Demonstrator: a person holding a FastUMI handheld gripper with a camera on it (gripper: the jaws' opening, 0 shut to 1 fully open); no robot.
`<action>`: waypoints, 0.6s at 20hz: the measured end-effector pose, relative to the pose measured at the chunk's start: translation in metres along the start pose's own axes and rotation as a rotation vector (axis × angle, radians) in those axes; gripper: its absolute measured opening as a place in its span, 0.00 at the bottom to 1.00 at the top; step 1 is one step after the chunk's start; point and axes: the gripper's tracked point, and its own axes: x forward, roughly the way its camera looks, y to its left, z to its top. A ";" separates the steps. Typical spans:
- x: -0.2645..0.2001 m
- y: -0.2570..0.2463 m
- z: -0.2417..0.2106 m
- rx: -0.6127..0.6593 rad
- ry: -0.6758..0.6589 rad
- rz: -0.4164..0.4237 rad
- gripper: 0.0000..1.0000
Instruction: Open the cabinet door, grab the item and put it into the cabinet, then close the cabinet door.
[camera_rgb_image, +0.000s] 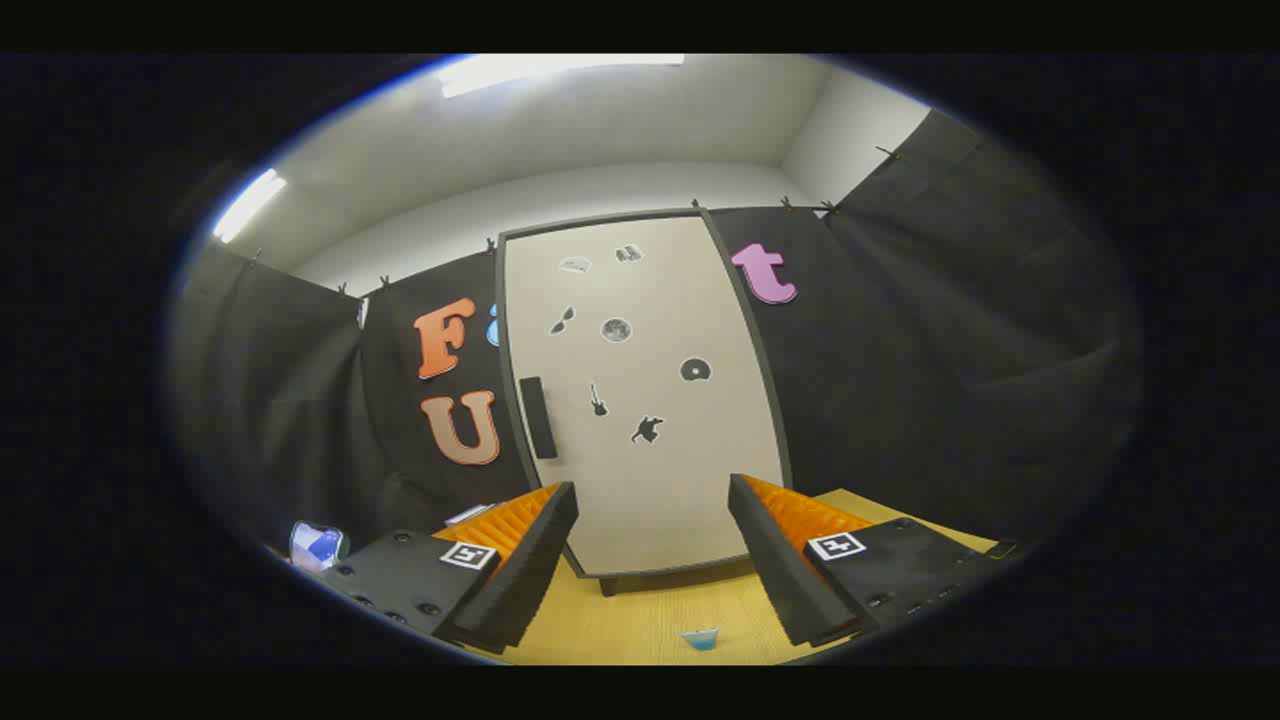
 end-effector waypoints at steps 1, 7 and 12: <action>0.001 0.002 -0.001 -0.001 0.001 0.004 0.98; 0.009 0.025 -0.002 -0.010 0.001 0.049 0.97; 0.017 0.045 -0.009 -0.017 0.014 0.090 0.97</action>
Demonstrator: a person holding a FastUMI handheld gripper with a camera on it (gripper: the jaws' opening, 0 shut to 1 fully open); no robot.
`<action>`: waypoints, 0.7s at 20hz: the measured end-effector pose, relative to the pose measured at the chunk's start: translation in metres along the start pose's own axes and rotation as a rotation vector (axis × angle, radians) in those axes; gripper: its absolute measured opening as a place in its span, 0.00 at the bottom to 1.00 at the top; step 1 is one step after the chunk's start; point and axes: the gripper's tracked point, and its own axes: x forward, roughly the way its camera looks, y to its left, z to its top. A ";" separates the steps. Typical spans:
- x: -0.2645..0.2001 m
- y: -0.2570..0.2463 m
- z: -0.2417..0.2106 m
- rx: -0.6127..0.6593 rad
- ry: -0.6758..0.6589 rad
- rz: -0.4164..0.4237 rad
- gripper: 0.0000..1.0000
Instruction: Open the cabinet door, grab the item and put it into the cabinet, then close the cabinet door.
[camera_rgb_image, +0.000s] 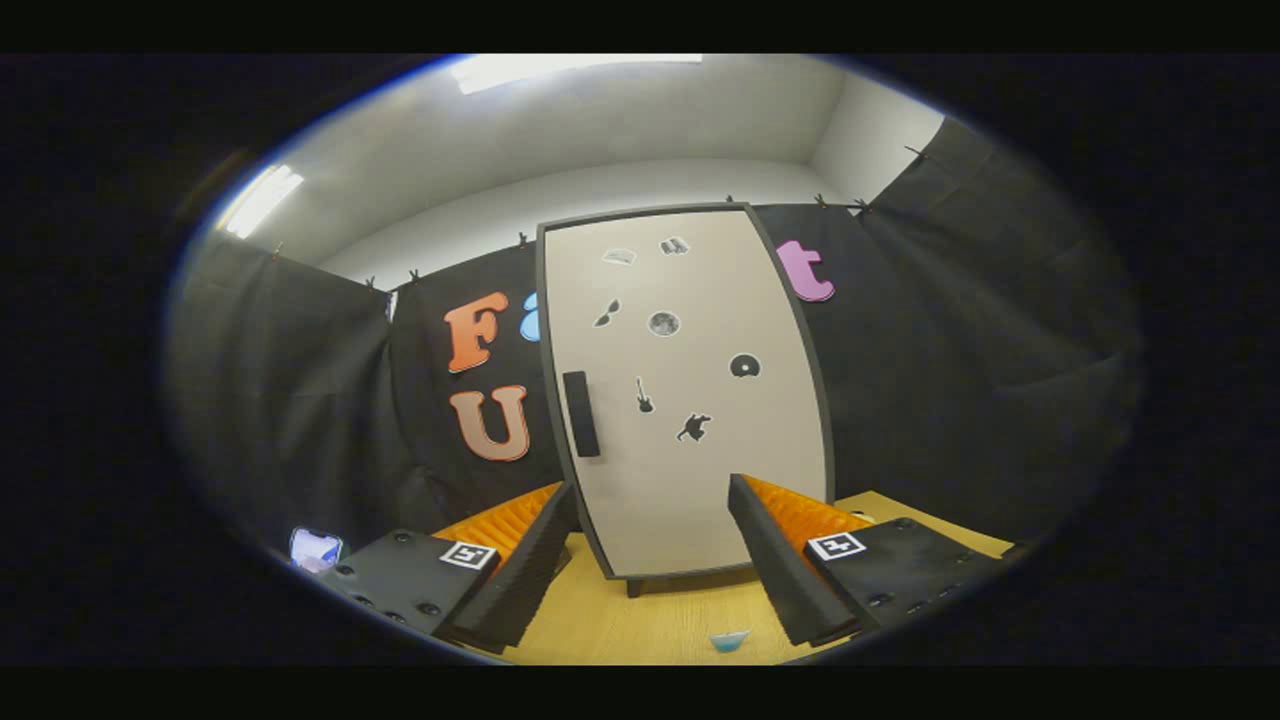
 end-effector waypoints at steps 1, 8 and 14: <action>0.003 0.004 -0.001 -0.002 0.003 0.008 0.97; 0.031 0.036 0.001 -0.021 0.011 0.076 0.97; 0.105 0.066 0.022 -0.063 -0.004 0.075 0.97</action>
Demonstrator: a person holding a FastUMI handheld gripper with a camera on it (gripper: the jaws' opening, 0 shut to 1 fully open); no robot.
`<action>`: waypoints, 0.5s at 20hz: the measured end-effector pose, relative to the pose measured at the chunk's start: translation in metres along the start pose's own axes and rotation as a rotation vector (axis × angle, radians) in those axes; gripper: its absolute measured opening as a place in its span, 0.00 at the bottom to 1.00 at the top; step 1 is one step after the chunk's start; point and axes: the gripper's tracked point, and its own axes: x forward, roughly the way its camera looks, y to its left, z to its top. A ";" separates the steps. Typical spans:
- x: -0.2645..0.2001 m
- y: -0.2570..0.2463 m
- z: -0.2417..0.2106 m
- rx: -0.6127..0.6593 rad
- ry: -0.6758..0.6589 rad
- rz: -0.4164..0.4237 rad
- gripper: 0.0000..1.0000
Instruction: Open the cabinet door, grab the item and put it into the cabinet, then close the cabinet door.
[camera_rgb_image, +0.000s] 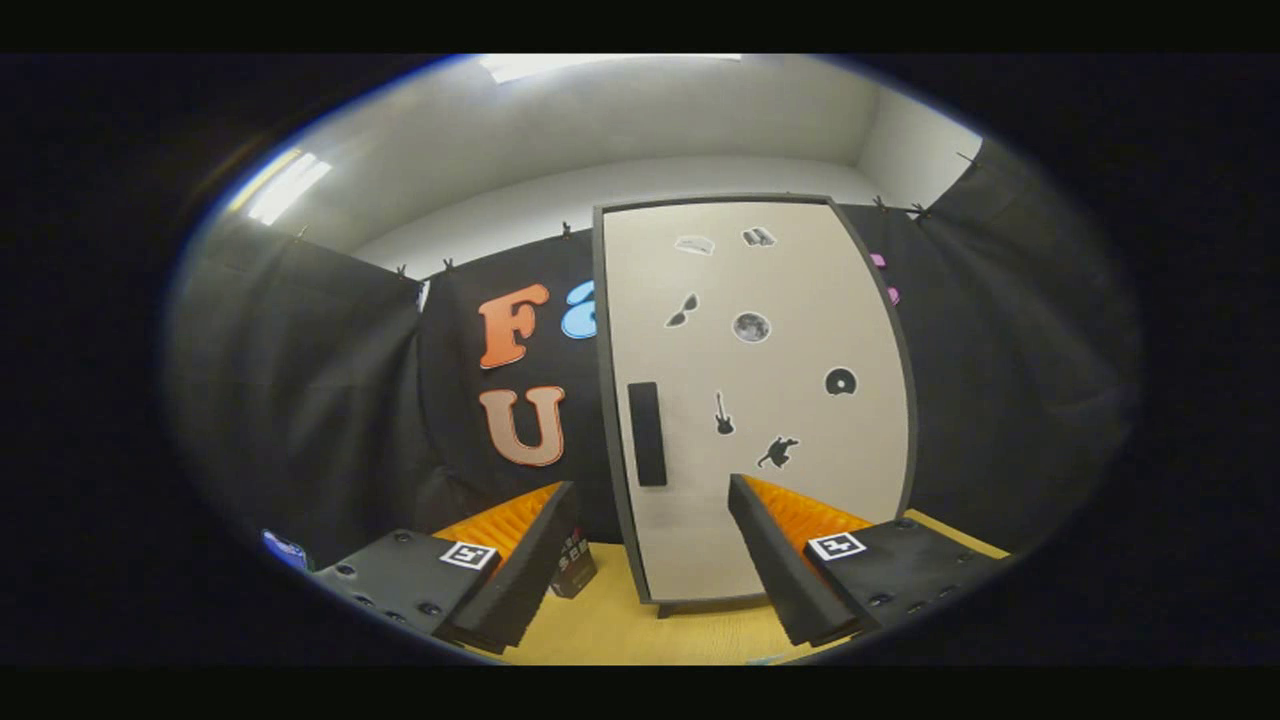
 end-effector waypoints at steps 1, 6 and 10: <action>0.017 0.001 0.006 -0.006 -0.005 -0.014 0.97; 0.097 0.004 0.016 -0.056 -0.006 -0.064 0.97; 0.131 -0.003 0.003 -0.089 0.027 -0.132 0.98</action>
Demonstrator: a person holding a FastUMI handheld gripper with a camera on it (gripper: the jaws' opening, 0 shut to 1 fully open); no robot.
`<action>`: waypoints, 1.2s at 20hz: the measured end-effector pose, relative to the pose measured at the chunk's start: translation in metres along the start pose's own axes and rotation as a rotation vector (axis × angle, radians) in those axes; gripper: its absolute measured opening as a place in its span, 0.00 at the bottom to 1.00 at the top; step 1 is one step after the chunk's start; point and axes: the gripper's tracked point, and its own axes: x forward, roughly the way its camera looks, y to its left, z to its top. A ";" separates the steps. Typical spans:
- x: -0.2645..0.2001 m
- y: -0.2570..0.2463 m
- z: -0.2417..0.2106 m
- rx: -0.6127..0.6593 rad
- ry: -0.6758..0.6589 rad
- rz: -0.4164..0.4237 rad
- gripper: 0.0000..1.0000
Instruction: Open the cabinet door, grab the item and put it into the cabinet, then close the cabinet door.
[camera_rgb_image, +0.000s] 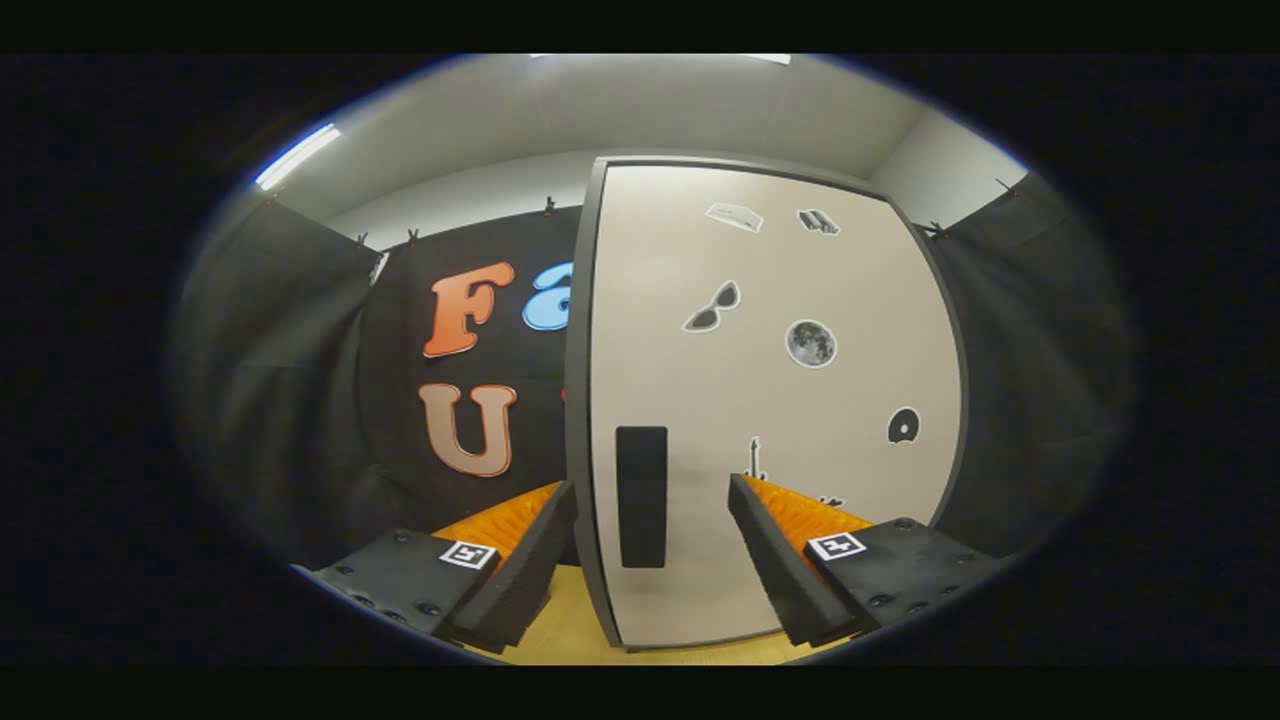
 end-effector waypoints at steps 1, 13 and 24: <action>0.005 -0.001 -0.003 0.009 0.007 -0.005 0.97; 0.050 0.008 -0.047 0.038 0.145 0.047 0.71; 0.036 0.006 -0.047 0.023 0.153 0.166 0.34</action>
